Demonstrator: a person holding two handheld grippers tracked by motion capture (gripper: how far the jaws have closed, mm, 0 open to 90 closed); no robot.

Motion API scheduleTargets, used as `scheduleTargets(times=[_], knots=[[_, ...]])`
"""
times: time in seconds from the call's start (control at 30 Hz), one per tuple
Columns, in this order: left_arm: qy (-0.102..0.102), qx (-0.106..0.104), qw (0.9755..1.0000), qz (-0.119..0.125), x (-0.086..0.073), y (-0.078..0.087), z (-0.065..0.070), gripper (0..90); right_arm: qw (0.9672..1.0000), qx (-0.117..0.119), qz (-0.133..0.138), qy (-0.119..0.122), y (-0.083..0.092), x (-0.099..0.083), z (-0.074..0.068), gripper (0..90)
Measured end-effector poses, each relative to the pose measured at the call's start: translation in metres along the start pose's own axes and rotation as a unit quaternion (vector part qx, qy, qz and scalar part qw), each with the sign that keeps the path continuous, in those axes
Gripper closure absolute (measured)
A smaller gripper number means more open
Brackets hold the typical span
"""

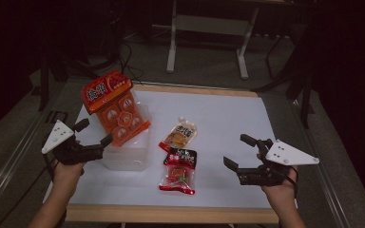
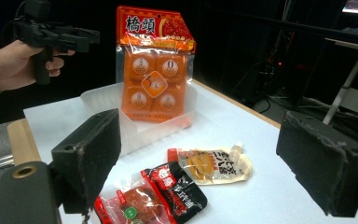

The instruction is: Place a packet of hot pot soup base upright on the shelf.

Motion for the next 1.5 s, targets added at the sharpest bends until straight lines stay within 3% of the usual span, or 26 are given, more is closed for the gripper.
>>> scheduleTargets(times=[0.07, 0.2, 0.3, 0.37, 0.43, 0.63, 0.7, 0.9, 1.13, 1.27, 1.5], knots=[[0.001, -0.016, 0.9999, -0.003, -0.003, 0.001, 0.008, 0.9, 1.0, 0.002, -0.001, 0.002, 0.0, -0.001, -0.001, 14.0], [-0.018, -0.039, 0.9991, -0.005, -0.005, 0.003, 0.025, 0.9, 0.9999, 0.011, -0.004, 0.006, -0.003, -0.003, -0.002, 14.2], [-0.019, -0.064, 0.9978, 0.004, -0.002, 0.006, 0.039, 0.9, 0.9998, 0.016, -0.008, 0.008, -0.006, -0.006, -0.002, 16.0], [-0.01, -0.099, 0.995, 0.011, -0.001, 0.008, 0.052, 0.9, 0.9998, 0.017, -0.011, 0.008, -0.007, -0.008, -0.002, 16.8], [-0.017, -0.125, 0.9921, 0.003, -0.004, 0.008, 0.065, 0.8, 0.9997, 0.021, -0.014, 0.004, -0.009, -0.01, -0.002, 16.9], [-0.036, -0.144, 0.9889, -0.01, -0.014, 0.006, 0.092, 0.9, 0.9992, 0.035, -0.018, 0.003, -0.015, -0.017, -0.003, 18.8], [-0.036, -0.159, 0.9866, -0.007, -0.016, 0.006, 0.1, 0.9, 0.9991, 0.038, -0.015, 0.003, -0.016, -0.018, -0.003, 18.7], [-0.041, -0.166, 0.9851, -0.02, -0.028, 0.001, 0.111, 0.9, 0.999, 0.041, -0.017, 0.0, -0.02, -0.022, -0.004, 16.4], [-0.047, -0.182, 0.9816, -0.034, -0.042, -0.005, 0.124, 0.9, 0.9992, 0.04, -0.01, 0.003, -0.028, -0.029, -0.006, 12.2], [-0.057, -0.187, 0.9802, -0.034, -0.047, -0.006, 0.128, 0.9, 0.9989, 0.04, -0.023, 0.0, -0.034, -0.035, -0.007, 11.8], [-0.082, -0.196, 0.9766, -0.034, -0.053, -0.007, 0.139, 0.9, 0.9964, 0.07, -0.042, -0.021, -0.048, -0.047, -0.006, 11.8]])
Point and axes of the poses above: each handheld gripper's, and its own axes: y roughly backward along the jaws, x roughly out of its top, z roughly to its right, the point moved 9 cm from there along -y, roughly forward along the jaws, and after that the axes turned 2 degrees about x, right-handed, at the moved point
